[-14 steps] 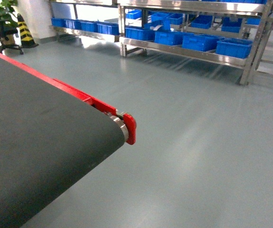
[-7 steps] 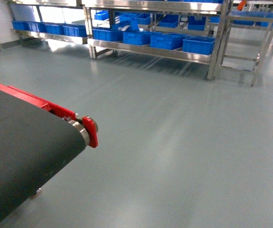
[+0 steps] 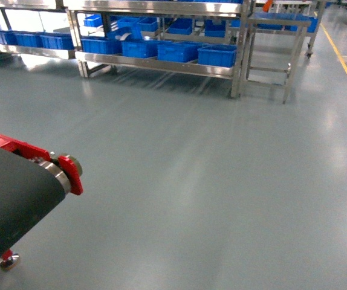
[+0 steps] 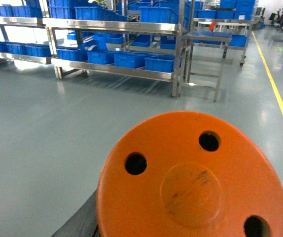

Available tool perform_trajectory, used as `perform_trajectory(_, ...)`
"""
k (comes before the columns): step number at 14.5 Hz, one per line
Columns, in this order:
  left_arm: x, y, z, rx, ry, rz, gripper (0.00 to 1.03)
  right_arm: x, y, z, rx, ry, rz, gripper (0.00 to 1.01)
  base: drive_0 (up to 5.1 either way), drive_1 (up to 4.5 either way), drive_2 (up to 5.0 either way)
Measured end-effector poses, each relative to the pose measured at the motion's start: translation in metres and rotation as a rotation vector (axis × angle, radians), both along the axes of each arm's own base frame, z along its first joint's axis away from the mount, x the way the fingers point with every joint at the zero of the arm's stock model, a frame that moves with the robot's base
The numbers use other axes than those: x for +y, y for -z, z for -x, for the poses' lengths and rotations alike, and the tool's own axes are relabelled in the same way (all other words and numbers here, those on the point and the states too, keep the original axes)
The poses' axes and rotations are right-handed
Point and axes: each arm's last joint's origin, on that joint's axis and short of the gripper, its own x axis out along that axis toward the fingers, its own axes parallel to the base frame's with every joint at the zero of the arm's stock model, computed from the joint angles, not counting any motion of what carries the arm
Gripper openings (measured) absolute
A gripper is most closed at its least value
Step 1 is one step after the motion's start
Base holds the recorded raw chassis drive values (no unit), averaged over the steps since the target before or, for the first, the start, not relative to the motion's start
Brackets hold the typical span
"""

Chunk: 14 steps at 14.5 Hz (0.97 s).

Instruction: Sort blue parts and orange caps into right shelf containers

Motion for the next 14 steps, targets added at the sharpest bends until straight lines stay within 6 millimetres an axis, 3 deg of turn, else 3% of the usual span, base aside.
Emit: perform_trajectory(14,0.0000,0.0000,0.0000,0.000,0.000,0.000,0.42,0.0000,0.0000,0.0000,0.000,0.000,0.000,0.46,-1.6,-1.60,-1.6)
